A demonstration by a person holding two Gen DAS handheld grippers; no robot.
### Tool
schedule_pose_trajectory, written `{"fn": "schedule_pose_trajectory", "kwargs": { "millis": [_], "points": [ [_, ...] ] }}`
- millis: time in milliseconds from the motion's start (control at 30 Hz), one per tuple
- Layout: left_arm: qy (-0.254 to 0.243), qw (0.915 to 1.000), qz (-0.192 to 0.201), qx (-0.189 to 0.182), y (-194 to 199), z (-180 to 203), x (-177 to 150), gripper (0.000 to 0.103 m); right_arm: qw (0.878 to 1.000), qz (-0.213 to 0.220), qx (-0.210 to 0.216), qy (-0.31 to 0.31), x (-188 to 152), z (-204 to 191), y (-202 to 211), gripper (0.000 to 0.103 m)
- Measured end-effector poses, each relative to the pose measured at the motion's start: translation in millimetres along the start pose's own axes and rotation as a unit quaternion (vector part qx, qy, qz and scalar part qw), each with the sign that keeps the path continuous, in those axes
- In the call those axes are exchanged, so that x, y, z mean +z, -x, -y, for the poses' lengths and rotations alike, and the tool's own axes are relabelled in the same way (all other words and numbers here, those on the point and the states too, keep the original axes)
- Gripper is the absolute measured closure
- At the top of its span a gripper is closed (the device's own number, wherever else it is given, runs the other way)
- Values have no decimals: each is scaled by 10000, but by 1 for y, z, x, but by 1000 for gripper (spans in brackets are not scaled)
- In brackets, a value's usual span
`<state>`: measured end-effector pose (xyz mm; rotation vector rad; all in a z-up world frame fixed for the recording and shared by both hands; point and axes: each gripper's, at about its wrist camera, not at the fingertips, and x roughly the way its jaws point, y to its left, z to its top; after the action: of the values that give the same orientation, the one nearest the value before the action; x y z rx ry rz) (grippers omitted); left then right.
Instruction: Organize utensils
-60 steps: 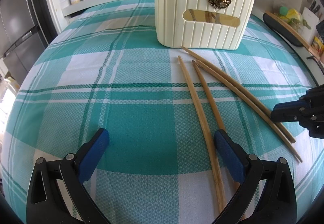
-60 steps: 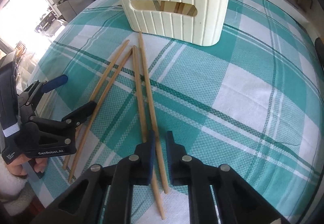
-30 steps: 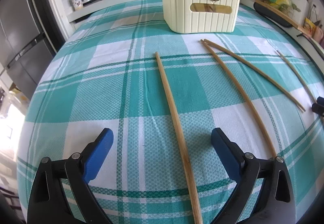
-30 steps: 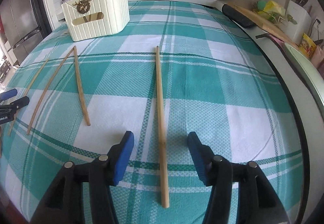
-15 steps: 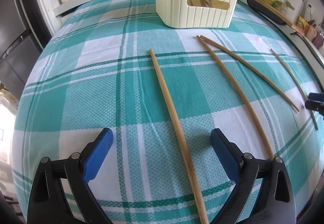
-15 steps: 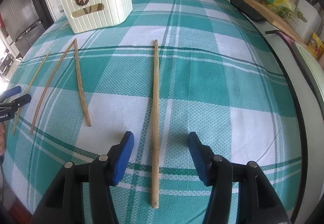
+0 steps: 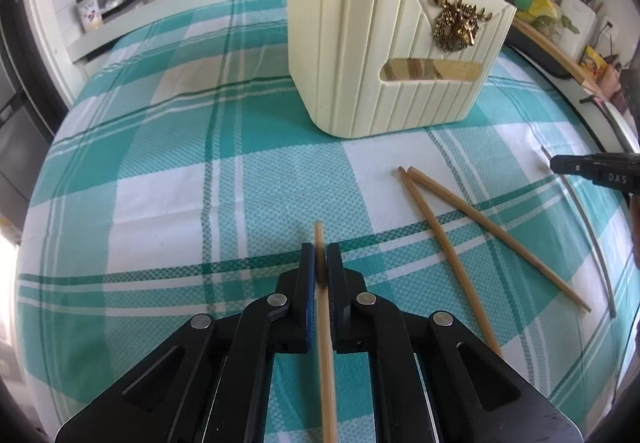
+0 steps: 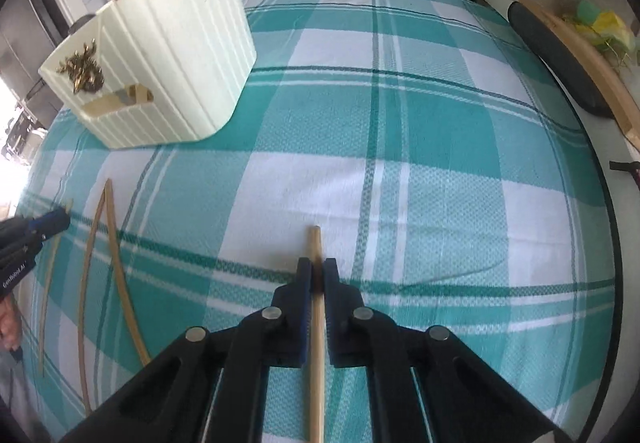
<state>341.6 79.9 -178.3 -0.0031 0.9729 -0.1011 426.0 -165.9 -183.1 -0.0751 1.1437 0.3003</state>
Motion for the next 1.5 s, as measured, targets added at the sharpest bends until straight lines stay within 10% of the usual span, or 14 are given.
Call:
{"fn": "schedule_pose_trajectory", "kwargs": {
  "millis": [533,1100,1267,1500],
  "points": [
    [42,9743,1945,-1133,188,2,22,99,9604,2496,1022,693,-31,-44,219,97],
    [352,9296,3584,-784,234,-1,178,99,8993,4258,657,749,127,-100,271,97],
    [563,9401,3319,-539,168,2,199,100,9042,4180,540,685,157,-112,219,97],
    [810,9790,1762,-625,66,0,204,99,9708,2215,765,512,177,-108,95,97]
  ]
}}
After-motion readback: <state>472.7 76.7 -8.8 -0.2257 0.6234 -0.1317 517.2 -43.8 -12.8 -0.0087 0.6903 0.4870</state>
